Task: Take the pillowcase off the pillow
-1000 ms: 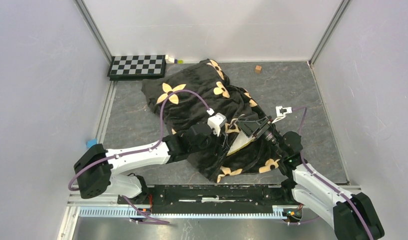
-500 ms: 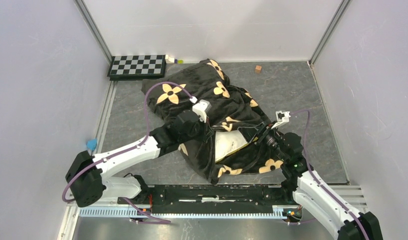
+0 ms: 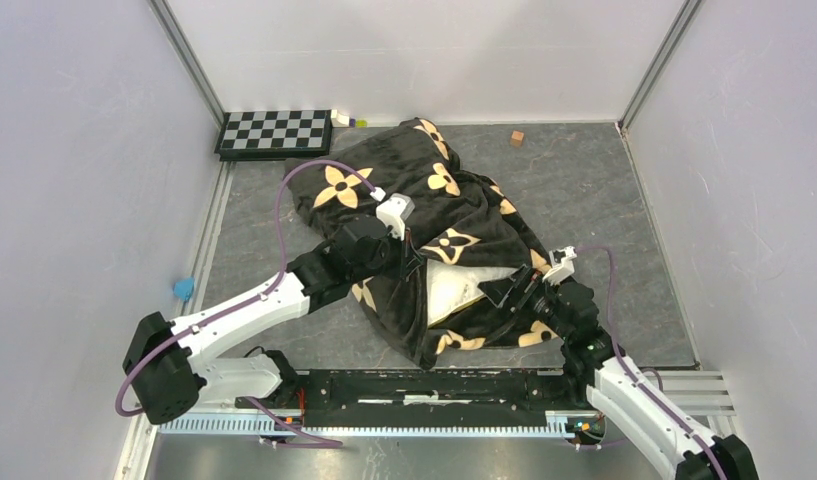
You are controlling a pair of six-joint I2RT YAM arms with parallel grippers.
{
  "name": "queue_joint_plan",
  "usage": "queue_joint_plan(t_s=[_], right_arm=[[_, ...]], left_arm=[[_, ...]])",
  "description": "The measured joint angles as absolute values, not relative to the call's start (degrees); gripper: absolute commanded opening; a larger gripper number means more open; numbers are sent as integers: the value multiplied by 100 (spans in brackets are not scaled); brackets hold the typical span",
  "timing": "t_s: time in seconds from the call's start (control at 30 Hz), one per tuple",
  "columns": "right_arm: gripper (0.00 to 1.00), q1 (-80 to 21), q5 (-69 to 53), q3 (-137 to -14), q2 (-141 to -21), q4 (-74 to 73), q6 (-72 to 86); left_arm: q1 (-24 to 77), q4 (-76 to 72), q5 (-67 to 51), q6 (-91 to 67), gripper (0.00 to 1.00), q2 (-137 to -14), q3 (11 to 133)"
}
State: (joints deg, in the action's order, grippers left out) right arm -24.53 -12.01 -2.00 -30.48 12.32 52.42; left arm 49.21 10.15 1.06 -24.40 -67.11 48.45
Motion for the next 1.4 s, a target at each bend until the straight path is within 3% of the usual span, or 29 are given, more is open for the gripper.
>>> queue_joint_plan(t_s=[0.23, 0.4, 0.97, 1.07, 1.17, 1.2, 1.4], right_arm=[[98, -2480, -1151, -145, -3693, 1413, 5743], [92, -2543, -1031, -183, -4263, 1542, 5970], [82, -2585, -585, -709, -4794, 1756, 6222], [62, -2587, -561, -744, -5087, 1914, 6329], [21, -2589, -561, -845, -5367, 1977, 6333], [3, -2589, -556, -913, -5422, 1949, 6292], [0, -2613, -158, -1704, -5127, 891, 5553]], left_arm=[[4921, 1024, 93, -2467, 3, -6807, 4842], [4919, 1024, 119, -2471, 3, -6810, 4842], [4357, 1057, 292, -3030, 2, -6840, 4440], [4346, 895, 292, -3201, 2, -6709, 4217], [4346, 681, 287, -3369, 2, -6497, 3944], [4346, 668, 290, -3385, 2, -6482, 3927], [4346, 709, 558, -3439, 5, -6300, 3905]])
